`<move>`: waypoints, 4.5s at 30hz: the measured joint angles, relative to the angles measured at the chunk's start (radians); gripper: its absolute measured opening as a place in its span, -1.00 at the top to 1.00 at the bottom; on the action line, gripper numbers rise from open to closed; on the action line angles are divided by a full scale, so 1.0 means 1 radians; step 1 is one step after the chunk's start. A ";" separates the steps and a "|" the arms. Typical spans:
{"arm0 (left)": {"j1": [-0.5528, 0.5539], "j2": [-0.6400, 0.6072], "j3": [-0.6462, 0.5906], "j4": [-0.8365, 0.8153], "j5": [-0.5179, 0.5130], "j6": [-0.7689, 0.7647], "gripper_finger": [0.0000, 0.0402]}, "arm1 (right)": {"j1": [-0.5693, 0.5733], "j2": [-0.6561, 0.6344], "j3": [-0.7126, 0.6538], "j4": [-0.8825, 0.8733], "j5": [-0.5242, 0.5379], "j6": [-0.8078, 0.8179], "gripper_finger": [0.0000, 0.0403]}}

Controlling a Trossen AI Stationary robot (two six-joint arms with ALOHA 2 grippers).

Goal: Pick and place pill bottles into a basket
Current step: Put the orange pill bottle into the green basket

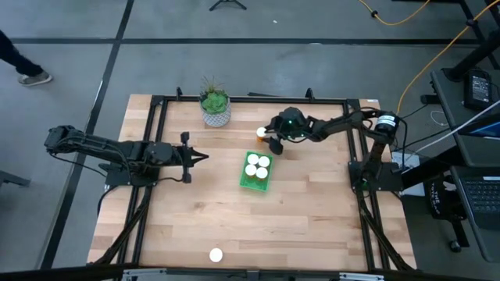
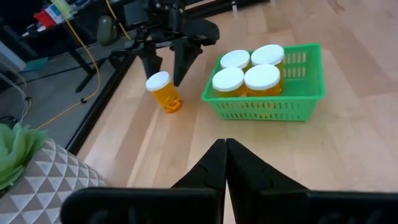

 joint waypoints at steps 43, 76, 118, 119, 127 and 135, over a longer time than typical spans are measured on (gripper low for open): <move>0.000 0.000 0.000 0.003 0.008 0.002 0.98 | 0.003 0.000 0.034 -0.015 -0.037 -0.081 -0.13; 0.000 0.000 0.000 0.003 0.011 0.002 0.99 | 0.015 -0.239 0.033 -0.140 -0.114 -0.129 -0.14; 0.000 0.000 0.000 0.004 -0.008 -0.182 0.99 | 0.658 -0.432 0.033 -0.300 0.272 0.013 -0.14; 0.000 0.000 0.000 0.004 -0.008 -0.184 0.99 | 0.657 -0.432 0.033 -0.300 0.274 0.014 -0.14; 0.000 0.000 0.000 0.004 -0.008 -0.189 0.99 | 0.658 -0.431 0.032 -0.300 0.275 0.024 -0.14; 0.000 0.000 0.000 0.003 -0.008 -0.192 0.99 | 0.657 -0.362 0.030 -0.277 0.275 0.024 -0.14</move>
